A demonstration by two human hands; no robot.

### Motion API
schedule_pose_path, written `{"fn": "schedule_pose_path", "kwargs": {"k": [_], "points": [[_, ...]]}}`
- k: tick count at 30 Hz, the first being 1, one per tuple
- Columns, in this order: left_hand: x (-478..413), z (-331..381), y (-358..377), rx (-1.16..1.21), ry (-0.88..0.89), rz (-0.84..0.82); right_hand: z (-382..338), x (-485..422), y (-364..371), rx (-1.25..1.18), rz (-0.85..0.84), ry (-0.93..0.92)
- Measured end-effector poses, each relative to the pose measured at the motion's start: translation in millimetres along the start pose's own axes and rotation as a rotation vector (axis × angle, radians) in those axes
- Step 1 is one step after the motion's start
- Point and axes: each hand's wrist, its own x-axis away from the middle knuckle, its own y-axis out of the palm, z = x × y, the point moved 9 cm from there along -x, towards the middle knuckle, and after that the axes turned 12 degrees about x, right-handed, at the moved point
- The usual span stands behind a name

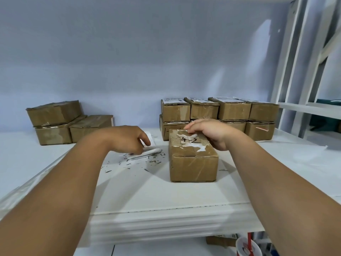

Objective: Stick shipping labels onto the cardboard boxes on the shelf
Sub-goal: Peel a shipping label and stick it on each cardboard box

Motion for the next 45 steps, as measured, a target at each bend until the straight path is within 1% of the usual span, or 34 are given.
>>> {"fn": "schedule_pose_path", "kwargs": {"k": [2,4,7,10,12,15,18,20,21,23,24,27,32,34,36,38,42,44,45], "points": [[-1,-3,4,0.051,-0.017,-0.027,-1,1,0,0.004,-0.002,-0.002],[-1,-6,3,0.044,-0.015,-0.017,-2,1,1,0.014,-0.010,-0.006],[-2,-3,-6,-0.118,0.027,0.082,-2,2,2,0.015,-0.020,-0.013],[-1,0,-28,-0.232,0.061,0.334,-5,2,2,0.025,-0.025,-0.046],[2,1,-44,-0.197,0.104,0.527,-10,3,0,0.033,0.001,-0.088],[15,10,-65,-0.123,0.227,0.795,-20,5,-8,0.040,0.100,-0.173],[39,25,-80,-0.058,0.351,1.038,-34,11,-20,0.003,0.241,-0.275],[55,38,-82,-0.016,0.450,1.147,-49,20,-24,-0.013,0.314,-0.364],[59,45,-79,-0.011,0.495,1.168,-55,26,-25,-0.019,0.331,-0.405],[56,53,-72,-0.013,0.539,1.147,-64,33,-23,-0.018,0.327,-0.460],[50,55,-68,-0.022,0.524,1.110,-66,34,-20,-0.006,0.308,-0.466],[30,43,-58,-0.050,0.388,1.015,-63,32,-11,0.088,0.270,-0.435],[29,19,-62,0.237,0.257,1.028,-70,36,-1,0.225,0.252,-0.486],[30,18,-62,0.265,0.241,1.031,-78,41,5,0.256,0.245,-0.516],[32,18,-62,0.275,0.248,1.049,-93,45,15,0.320,0.188,-0.551],[32,14,-61,0.295,0.233,1.049,-107,38,33,0.501,0.067,-0.529],[27,2,-62,0.363,0.168,1.033,-113,13,85,1.083,-0.226,-0.415],[24,-5,-63,0.416,0.140,1.015,-111,7,105,1.289,-0.302,-0.389],[22,-8,-63,0.449,0.135,1.002,-111,5,112,1.337,-0.314,-0.381]]}}
